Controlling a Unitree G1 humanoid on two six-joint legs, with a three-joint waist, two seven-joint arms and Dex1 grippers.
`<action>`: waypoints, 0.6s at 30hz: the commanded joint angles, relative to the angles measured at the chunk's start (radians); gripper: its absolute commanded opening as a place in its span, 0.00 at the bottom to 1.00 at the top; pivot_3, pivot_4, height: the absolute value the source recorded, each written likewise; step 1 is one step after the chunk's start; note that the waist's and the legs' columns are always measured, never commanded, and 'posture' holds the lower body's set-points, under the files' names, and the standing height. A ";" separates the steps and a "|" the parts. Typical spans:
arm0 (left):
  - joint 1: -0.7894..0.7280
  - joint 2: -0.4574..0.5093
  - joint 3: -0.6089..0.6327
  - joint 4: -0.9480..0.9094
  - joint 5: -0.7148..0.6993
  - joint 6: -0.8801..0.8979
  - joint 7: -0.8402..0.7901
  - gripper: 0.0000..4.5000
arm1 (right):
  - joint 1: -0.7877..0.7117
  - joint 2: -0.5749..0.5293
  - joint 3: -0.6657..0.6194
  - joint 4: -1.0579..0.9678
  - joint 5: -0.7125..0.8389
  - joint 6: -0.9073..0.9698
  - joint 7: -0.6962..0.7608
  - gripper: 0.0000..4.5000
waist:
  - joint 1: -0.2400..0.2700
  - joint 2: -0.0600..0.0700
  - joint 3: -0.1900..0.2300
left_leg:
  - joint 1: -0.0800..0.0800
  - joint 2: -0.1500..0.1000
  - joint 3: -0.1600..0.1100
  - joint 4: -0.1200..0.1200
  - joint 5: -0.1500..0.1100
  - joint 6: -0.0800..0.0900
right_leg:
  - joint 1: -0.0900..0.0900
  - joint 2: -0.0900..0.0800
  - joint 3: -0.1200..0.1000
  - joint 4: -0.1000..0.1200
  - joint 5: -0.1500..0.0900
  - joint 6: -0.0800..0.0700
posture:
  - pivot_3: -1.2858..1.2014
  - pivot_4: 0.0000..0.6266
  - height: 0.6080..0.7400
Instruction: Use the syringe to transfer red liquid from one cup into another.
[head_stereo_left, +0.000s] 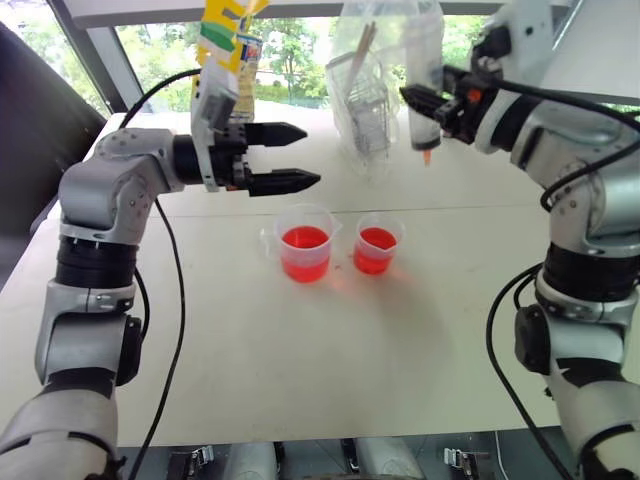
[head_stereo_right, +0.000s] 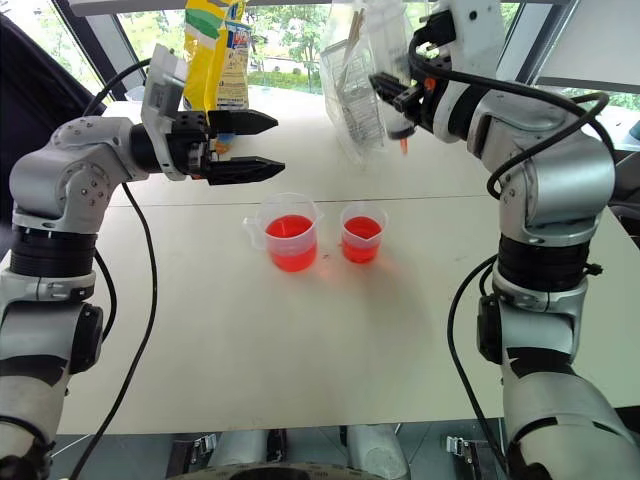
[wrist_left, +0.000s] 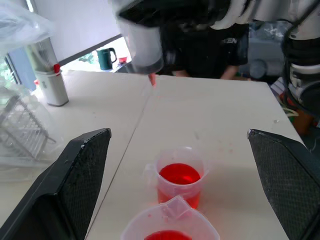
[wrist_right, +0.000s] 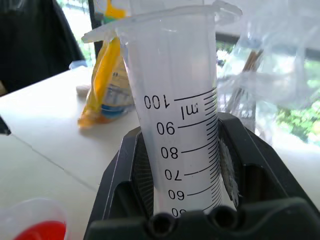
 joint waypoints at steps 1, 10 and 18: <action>-0.084 0.021 0.011 0.033 0.033 -0.044 -0.042 1.00 | 0.065 0.171 0.060 -0.040 0.045 -0.295 -0.024 0.31 | -0.004 0.000 0.000 | 0.000 0.000 0.000 0.000 0.000 0.000 | 0.000 0.000 0.001 0.000 0.000 0.000 | 0.52 0.24 0.99; -0.084 0.103 0.032 0.011 0.040 -0.005 -0.083 1.00 | 0.238 0.359 0.177 0.124 0.079 -0.589 0.032 0.31 | -0.001 0.000 0.000 | 0.000 0.000 0.000 0.001 0.000 -0.001 | 0.001 -0.002 0.000 0.001 0.000 0.000 | 0.52 0.24 0.99; -0.088 0.123 0.032 0.016 0.047 -0.003 -0.089 1.00 | 0.352 0.361 0.244 0.184 0.057 -0.642 0.037 0.31 | -0.001 0.000 0.000 | 0.000 0.000 -0.001 0.000 0.000 -0.001 | 0.001 -0.002 -0.001 0.001 0.000 0.000 | 0.52 0.24 0.99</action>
